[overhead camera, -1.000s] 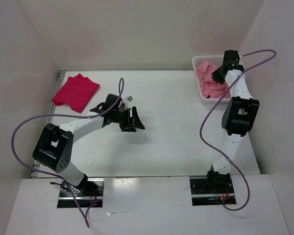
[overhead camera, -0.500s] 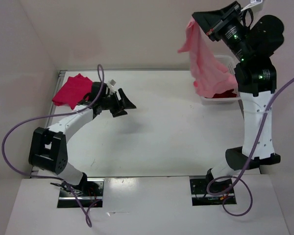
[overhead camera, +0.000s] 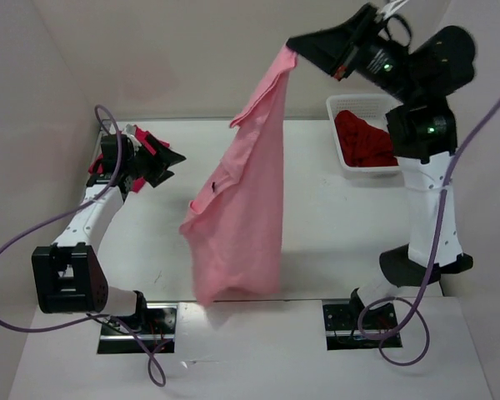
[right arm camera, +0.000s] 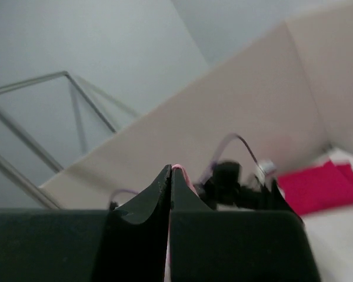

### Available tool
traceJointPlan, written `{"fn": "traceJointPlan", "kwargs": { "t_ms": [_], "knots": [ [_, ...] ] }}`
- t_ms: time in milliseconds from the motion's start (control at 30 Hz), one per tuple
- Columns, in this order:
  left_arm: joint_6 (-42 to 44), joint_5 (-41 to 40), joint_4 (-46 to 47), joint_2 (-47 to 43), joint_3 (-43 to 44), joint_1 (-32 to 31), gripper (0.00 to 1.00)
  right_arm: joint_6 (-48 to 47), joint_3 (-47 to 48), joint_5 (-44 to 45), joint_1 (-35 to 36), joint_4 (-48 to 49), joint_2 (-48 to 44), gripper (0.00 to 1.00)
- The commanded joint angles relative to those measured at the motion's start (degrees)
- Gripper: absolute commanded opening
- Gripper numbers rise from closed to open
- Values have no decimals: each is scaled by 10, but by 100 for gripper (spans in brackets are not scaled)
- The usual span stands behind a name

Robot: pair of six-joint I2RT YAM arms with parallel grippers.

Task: Fold and stack the t-shirts
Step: Move the tshirt to the center of the board

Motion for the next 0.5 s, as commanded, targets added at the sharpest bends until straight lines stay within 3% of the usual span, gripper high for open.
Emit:
{"fn": "traceJointPlan", "kwargs": {
  "t_ms": [0,33,100,233,400,467],
  "knots": [
    [16,10,-7,-26,-17,-2,79,-62,-192,-41,-42,-6,-26,0],
    [24,10,-7,-32,-31,-2,79,-69,-314,-41,-56,10,-60,0],
    [41,24,-13,-37,-44,-2,79,-69,-469,-53,-95,32,-90,0],
    [73,29,-24,-37,-78,-27,79,-118,-619,-46,-130,2,-130,0],
    [87,18,-29,-8,-115,-72,81,-145,-676,20,-156,-14,-101,0],
    [87,18,-24,6,-120,-79,82,-135,-671,7,-151,-2,-61,0]
  ]
}}
